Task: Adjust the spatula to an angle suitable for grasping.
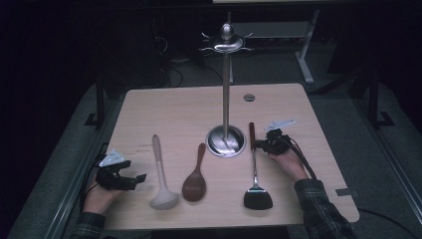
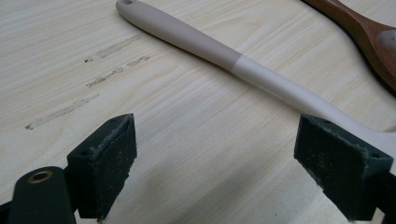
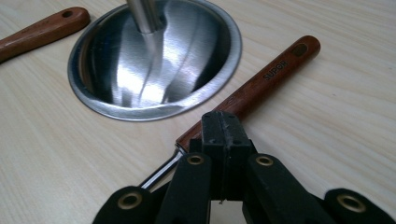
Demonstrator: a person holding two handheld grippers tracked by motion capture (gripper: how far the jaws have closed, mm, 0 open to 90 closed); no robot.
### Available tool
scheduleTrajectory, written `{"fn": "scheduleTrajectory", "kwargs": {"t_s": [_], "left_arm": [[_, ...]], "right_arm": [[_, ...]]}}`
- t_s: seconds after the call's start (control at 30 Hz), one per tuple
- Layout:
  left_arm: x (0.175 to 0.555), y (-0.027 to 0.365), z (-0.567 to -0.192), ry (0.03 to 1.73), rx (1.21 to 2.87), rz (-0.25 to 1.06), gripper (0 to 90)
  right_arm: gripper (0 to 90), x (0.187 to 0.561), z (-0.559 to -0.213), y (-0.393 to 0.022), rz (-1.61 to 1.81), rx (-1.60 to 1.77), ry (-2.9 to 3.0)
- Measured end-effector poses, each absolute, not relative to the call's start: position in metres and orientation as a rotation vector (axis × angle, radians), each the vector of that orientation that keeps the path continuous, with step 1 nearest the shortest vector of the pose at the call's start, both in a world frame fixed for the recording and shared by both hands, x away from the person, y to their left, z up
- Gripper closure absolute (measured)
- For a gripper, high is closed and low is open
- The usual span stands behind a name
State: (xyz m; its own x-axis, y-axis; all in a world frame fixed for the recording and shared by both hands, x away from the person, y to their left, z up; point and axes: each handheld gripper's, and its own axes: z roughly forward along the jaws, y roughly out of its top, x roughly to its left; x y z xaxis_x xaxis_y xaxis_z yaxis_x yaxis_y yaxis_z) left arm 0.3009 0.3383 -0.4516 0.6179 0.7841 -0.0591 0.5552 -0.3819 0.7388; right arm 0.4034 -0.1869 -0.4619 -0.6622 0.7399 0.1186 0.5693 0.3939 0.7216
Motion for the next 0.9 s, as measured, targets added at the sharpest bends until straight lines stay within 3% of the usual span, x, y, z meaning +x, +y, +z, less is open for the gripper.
{"fn": "scheduleTrajectory", "kwargs": {"t_s": [0.37,0.9], "left_arm": [[0.301,0.34,-0.451,1.051,2.089,0.391,12.8],[0.3,0.339,-0.451,1.053,2.093,0.387,12.9]], "right_arm": [[89.9,0.395,-0.451,-0.176,1.164,1.121,2.492],[89.8,0.322,-0.453,-0.149,1.01,0.955,2.739]]}}
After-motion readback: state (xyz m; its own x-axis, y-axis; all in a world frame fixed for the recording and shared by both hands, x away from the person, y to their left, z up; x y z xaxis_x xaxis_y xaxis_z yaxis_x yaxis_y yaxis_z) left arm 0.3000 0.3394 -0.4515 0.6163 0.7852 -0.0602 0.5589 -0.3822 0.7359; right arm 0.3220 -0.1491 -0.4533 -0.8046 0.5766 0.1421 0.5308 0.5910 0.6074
